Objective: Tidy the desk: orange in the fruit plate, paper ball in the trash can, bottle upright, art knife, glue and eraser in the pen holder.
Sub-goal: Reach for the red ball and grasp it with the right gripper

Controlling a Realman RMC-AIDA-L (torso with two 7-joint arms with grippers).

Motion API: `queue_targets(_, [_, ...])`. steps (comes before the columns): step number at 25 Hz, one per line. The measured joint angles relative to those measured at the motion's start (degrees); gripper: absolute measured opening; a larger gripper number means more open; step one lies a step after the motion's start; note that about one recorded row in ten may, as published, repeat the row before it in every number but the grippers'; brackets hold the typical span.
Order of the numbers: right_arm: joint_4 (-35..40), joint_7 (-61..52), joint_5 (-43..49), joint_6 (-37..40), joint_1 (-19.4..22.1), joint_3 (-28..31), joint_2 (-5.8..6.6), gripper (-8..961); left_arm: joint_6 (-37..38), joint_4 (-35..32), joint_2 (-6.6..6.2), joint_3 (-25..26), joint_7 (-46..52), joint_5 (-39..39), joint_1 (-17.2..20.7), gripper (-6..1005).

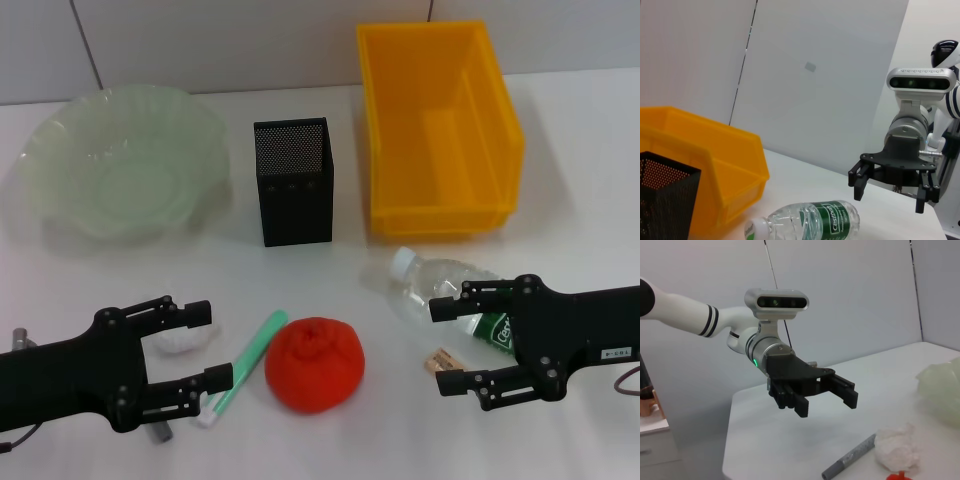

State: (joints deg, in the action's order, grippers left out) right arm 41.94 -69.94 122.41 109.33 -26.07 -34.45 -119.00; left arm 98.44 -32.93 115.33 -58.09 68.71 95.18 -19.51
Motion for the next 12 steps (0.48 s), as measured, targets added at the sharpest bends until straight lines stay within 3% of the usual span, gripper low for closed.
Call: queue_targets(12, [0.2, 0.2, -0.1, 0.0, 0.5, 0.2, 0.00, 780, -0.2, 0.0, 0.39, 0.0, 0.0, 0.0, 0.0, 777])
